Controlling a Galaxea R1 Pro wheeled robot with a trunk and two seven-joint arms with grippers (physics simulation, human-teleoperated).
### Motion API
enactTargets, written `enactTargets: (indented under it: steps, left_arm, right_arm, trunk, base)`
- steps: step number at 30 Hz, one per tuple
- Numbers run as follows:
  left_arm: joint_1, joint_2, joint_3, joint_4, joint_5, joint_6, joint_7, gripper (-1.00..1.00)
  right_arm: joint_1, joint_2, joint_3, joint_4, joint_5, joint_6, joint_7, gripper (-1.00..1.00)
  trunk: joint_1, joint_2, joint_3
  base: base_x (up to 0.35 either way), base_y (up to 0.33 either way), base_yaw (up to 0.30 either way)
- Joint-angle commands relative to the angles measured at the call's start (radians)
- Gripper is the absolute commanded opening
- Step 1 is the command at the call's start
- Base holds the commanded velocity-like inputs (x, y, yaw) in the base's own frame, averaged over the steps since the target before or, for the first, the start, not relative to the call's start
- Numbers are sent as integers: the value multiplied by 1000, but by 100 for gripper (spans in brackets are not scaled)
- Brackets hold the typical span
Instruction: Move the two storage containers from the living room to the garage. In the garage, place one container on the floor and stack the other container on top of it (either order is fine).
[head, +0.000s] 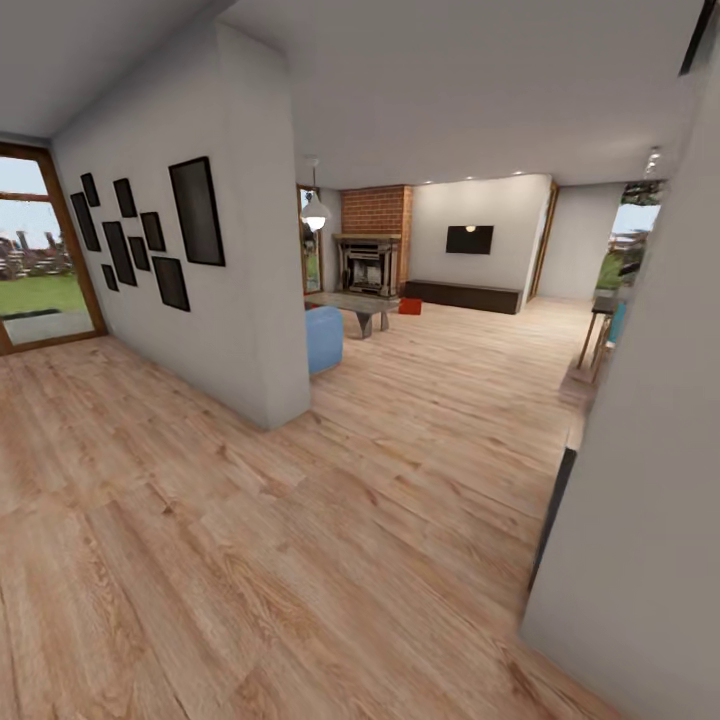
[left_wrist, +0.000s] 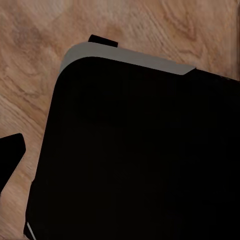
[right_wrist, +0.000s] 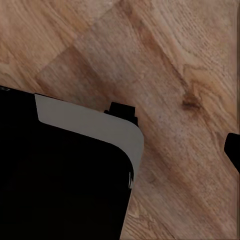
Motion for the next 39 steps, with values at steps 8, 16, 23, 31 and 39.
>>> enactTargets:
  steps: [8, 16, 23, 31, 39]
  left_arm:
    - [0, 0, 1, 0, 4, -2, 0, 100]
    - [0, 0, 1, 0, 5, -2, 0, 100]
    - [0, 0, 1, 0, 5, -2, 0, 100]
    - [0, 0, 1, 1, 5, -1, 0, 100]
    - [0, 0, 1, 1, 5, -1, 0, 100]
  right_arm:
    - [-1, 1, 11, 3, -10, -2, 6, 100]
    - [-1, 1, 10, 3, -10, -3, 6, 100]
    - [-1, -1, 8, 3, -10, -5, 6, 100]
    - [-1, 3, 5, 3, -15, -1, 6, 100]
    - [-1, 2, 7, 3, -10, -2, 6, 100]
  trunk:
    - [1, 0, -1]
    - [1, 0, -1]
    - [1, 0, -1]
    - [1, 0, -1]
    - [1, 0, -1]
  base:
    - [322, 0, 0]
    - [322, 0, 0]
    - [322, 0, 0]
    - [322, 0, 0]
    - [322, 0, 0]
